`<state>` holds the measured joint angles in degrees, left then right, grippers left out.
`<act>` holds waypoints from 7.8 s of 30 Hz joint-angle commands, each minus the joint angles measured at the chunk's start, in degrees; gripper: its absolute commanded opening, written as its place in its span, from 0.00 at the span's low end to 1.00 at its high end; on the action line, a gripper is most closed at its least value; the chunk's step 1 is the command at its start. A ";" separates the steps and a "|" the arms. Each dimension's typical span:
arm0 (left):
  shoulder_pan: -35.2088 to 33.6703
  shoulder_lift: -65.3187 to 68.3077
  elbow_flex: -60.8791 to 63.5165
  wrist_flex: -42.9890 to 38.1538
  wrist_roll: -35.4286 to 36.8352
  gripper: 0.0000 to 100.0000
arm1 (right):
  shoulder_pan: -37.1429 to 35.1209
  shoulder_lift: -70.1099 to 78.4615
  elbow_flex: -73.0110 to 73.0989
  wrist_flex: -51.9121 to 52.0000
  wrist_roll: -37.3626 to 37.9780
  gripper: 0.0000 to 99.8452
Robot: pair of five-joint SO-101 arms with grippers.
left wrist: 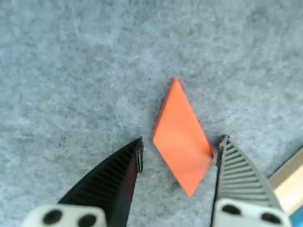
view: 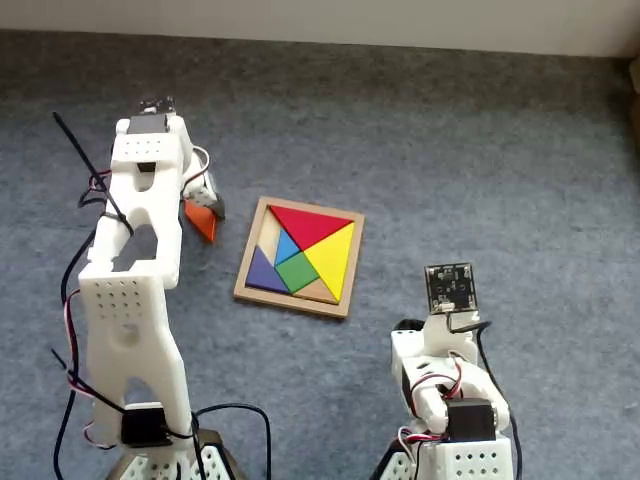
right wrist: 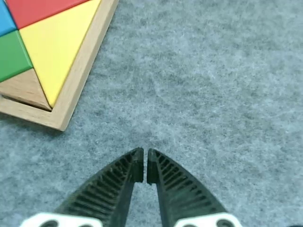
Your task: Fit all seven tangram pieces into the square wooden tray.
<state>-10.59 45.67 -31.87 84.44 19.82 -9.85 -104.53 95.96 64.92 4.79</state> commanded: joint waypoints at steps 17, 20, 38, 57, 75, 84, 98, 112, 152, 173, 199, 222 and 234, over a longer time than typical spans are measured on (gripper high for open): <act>0.57 1.10 -1.45 -2.29 4.13 0.06 | 0.57 -0.66 6.11 0.22 0.00 0.03; 2.68 -0.40 -1.45 -2.11 1.85 0.04 | 0.57 -0.66 6.11 0.22 0.00 0.03; 19.74 -10.07 -1.10 6.68 -0.35 0.03 | 0.57 -0.66 6.11 0.22 0.00 0.03; 19.74 -10.15 4.09 0.18 4.57 0.04 | 0.57 -0.66 6.11 0.22 0.00 0.03; 22.29 -10.07 4.09 -0.53 2.11 0.19 | 0.57 -0.66 6.11 0.22 0.00 0.03; 23.78 -10.07 4.35 -2.73 1.76 0.19 | 0.57 -0.66 6.11 0.22 0.00 0.03; 25.63 -12.88 -1.71 4.92 1.58 0.19 | 0.48 -0.66 6.11 0.22 0.00 0.03; 28.79 -6.55 -1.19 5.01 -1.41 0.19 | 0.48 -0.66 6.11 0.22 0.00 0.03; 26.77 -6.64 6.20 -7.65 -1.49 0.19 | 0.57 -0.66 6.11 0.22 0.00 0.03; 29.85 -11.21 3.12 0.09 -1.49 0.19 | 0.48 -0.66 6.11 0.22 0.00 0.03; 26.33 -15.78 3.03 2.90 -1.58 0.19 | 0.48 -0.66 6.11 0.22 0.00 0.03; 20.79 -2.68 2.59 -0.53 -4.31 0.19 | 0.48 -0.66 6.11 0.22 0.00 0.03; 22.02 -3.38 0.92 -0.70 -4.04 0.18 | 0.48 -0.66 6.11 0.22 0.00 0.03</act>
<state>10.95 43.03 -29.67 84.44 16.13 -9.85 -104.53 95.96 64.92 4.79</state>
